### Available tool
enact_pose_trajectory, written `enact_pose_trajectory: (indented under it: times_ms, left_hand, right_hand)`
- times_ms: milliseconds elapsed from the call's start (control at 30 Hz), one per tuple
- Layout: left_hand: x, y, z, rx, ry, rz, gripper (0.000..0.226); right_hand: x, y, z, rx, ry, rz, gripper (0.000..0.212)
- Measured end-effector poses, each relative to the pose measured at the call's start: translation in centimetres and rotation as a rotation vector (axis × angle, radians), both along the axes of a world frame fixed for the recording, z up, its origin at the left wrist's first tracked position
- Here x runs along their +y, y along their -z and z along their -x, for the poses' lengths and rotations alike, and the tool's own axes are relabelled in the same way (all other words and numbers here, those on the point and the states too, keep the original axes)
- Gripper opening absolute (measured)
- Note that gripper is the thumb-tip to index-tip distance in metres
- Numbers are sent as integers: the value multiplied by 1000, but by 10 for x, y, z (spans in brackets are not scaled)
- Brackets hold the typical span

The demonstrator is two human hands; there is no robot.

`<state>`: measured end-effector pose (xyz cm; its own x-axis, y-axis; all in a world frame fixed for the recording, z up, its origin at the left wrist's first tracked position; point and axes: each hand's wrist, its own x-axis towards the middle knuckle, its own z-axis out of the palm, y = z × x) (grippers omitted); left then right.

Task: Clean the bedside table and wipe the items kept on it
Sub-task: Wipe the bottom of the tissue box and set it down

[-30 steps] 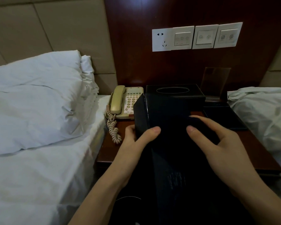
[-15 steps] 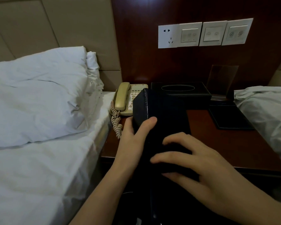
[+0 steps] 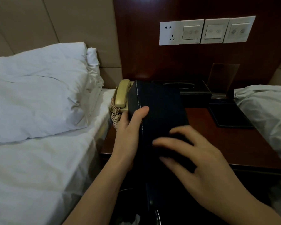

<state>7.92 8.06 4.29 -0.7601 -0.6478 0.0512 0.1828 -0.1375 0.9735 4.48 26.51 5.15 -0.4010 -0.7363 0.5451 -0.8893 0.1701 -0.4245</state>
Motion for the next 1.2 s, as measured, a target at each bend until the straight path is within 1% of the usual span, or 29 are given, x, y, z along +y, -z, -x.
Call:
enact_pose_trajectory:
  times_ms: [67, 100, 200, 267, 333, 400, 467, 533, 600, 667, 767, 800, 833, 867, 933, 967, 1067, 1200]
  left_hand:
    - [5, 2, 2, 17, 26, -23, 65]
    - [6, 2, 3, 22, 10, -30, 65]
    - [-1, 7, 5, -11, -27, -62, 65]
    - [-6, 8, 4, -59, 26, -123, 79]
    - [-8, 8, 2, -61, 85, -179, 89]
    - [-9, 9, 2, -24, 132, -191, 89]
    - [-8, 7, 1, -7, 135, -175, 87]
    - [-8, 5, 0, -30, 116, -189, 88]
    - [-11, 5, -1, -29, 92, -178, 85]
    - [-14, 4, -2, -11, 51, -127, 77]
    - [-18, 4, -2, 2, 66, -116, 88]
    - [-18, 4, -2, 12, 70, -113, 90]
    - [-17, 3, -2, 18, 64, -110, 91]
    - [-17, 4, -2, 17, 62, -106, 90]
    - [-17, 8, -1, 5, 65, -135, 91]
    - [-15, 9, 0, -9, 71, -155, 92]
    - [-13, 10, 5, -123, 53, -149, 97]
    - [-11, 10, 0, -219, 118, -113, 78]
  right_hand:
    - [-4, 0, 3, -22, 96, 66, 31]
    - [-5, -1, 2, -10, 98, 60, 31]
    - [-2, 1, -12, 52, -44, -14, 30]
    - [-2, 5, -16, 106, -63, -34, 32]
    - [-2, 6, -7, 71, 25, 37, 32]
    - [-1, 3, 5, 0, 152, 123, 31]
    - [-1, 2, 7, -16, 220, 132, 32]
    - [-4, 6, -10, 42, 160, 100, 32]
    - [-9, 11, -26, 114, 74, 52, 35]
    - [-10, 11, -19, 109, 94, 50, 34]
    - [-5, 0, 7, -23, 302, 131, 25]
    - [-2, -2, 12, -78, 347, 136, 25]
    - [1, -4, 12, -163, 355, 141, 26]
    - [3, -6, 11, -294, 322, 153, 26]
    - [6, -11, 7, -609, 204, 199, 24]
    - [6, -13, 8, -695, 169, 225, 23]
    - [9, -15, 12, -777, 182, 330, 19]
    - [9, -10, 13, -740, 225, 337, 20]
